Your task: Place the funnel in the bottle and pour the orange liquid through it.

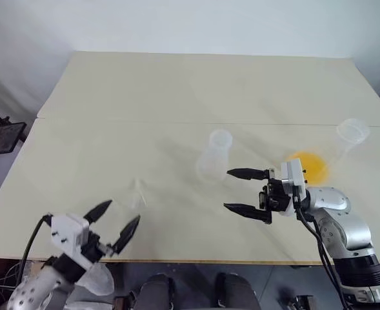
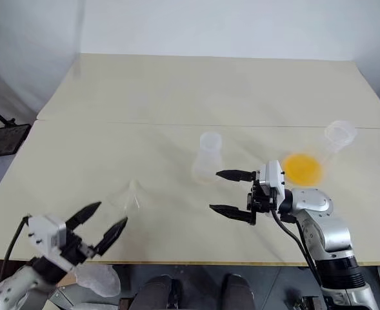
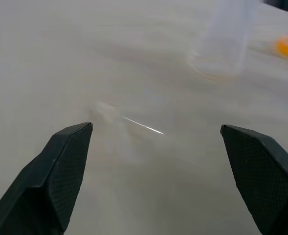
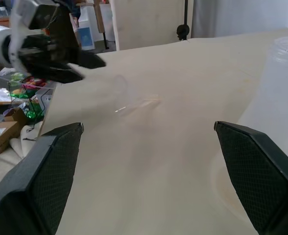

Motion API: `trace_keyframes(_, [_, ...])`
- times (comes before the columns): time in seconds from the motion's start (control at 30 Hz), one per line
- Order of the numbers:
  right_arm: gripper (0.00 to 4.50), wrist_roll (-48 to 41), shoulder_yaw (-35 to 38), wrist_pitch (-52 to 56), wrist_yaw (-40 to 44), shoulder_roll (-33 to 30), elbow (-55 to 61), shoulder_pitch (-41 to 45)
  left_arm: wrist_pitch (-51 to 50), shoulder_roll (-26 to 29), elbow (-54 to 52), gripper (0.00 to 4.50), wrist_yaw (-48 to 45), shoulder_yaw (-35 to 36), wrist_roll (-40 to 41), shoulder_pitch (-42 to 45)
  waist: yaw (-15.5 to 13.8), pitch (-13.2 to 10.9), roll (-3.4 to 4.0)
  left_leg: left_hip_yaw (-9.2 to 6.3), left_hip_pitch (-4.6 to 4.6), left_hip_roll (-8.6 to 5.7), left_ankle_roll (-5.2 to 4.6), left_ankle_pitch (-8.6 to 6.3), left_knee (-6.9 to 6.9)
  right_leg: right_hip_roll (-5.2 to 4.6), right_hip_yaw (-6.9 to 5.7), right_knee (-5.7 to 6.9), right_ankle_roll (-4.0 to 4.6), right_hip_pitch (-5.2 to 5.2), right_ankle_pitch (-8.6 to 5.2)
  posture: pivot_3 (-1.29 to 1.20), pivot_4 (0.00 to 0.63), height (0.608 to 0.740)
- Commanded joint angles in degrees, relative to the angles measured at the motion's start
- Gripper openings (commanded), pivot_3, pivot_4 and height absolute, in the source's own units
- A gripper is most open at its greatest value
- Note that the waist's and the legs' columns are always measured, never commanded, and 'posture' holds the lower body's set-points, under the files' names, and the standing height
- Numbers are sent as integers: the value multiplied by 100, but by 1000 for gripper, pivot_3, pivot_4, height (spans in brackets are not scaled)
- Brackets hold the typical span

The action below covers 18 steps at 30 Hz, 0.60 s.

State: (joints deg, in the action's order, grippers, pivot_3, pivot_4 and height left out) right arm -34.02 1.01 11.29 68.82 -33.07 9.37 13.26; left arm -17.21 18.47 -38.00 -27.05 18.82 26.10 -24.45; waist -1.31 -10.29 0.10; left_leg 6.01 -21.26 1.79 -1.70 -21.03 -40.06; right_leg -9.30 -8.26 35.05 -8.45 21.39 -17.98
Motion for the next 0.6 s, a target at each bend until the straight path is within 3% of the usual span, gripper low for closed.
trace_keyframes(0.03, [4500, -107, 213, -11, -89, -54, 284, -124, -142, 74, 12, 4459, 8, -221, 57, 90, 10, 1, -2, 1, 0, 0, -1, -1, 1, 0, 0, 0, 0, 0, 0, 0, 150, 740])
trace_keyframes(0.33, [4500, -96, 258, -8, -400, 45, 523, -350, -40, 232, 578, 4459, 252, -88, -256, 424, 16, 1, -2, 8, 0, -1, 2, -2, 3, 6, 1, -2, -1, 6, 1, 0, 150, 740])
trace_keyframes(0.6, [4500, -66, 176, -35, -534, 179, 546, -319, 73, 174, 1265, 4459, 182, -542, -414, 1162, -1, 1, -2, 9, 0, -6, 1, -3, 3, 3, 3, 2, -1, 7, 1, 0, 150, 740])
